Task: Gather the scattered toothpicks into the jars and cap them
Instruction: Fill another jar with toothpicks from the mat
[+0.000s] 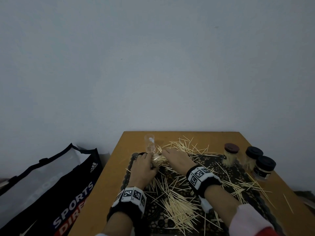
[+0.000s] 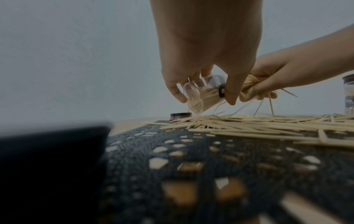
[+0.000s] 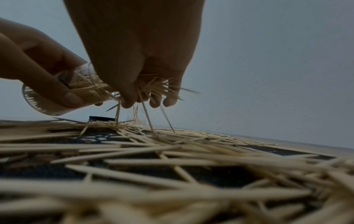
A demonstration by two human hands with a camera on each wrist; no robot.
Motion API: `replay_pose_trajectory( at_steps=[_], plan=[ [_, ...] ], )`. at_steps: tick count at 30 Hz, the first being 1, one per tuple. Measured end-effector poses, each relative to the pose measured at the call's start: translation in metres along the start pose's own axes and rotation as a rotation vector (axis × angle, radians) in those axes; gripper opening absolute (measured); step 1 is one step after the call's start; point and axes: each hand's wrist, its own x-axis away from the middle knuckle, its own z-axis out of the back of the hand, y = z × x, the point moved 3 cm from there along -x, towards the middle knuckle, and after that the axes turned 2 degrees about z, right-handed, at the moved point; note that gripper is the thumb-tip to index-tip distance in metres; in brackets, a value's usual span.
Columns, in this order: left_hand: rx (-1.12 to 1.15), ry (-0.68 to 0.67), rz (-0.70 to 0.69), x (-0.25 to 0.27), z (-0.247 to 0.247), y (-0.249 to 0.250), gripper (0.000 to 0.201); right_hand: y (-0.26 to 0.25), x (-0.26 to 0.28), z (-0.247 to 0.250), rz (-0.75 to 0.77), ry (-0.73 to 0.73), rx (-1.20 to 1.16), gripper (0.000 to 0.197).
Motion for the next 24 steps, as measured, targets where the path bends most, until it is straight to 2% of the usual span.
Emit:
replay_pose_trajectory(
  at_steps=[5, 9, 14, 17, 20, 22, 24],
  plan=[
    [-0.012, 0.022, 0.052, 0.000, 0.002, -0.005, 0.052, 0.000, 0.000, 0.003, -0.008, 0.025, -0.016, 0.046],
    [0.028, -0.023, -0.010, 0.000, -0.001, 0.001, 0.050, -0.002, -0.001, 0.000, 0.042, -0.010, -0.062, 0.048],
    [0.029, -0.063, -0.035, 0.000, -0.003, 0.003, 0.056, -0.004, 0.002, 0.009, -0.037, -0.049, -0.210, 0.046],
    [0.039, -0.070, -0.054, 0.000, -0.002, 0.005, 0.057, -0.003, 0.002, 0.011, -0.074, -0.039, -0.247, 0.059],
    [0.062, -0.080, -0.060, 0.000, -0.002, 0.006, 0.058, -0.001, 0.002, 0.011, -0.105, -0.005, -0.170, 0.070],
    [0.060, -0.088, -0.057, 0.000, -0.002, 0.006, 0.059, 0.002, 0.000, 0.010, -0.130, 0.014, -0.067, 0.062],
    [0.059, -0.087, -0.059, -0.001, -0.003, 0.005, 0.059, 0.005, 0.000, 0.010, -0.149, 0.030, 0.001, 0.045]
  ],
)
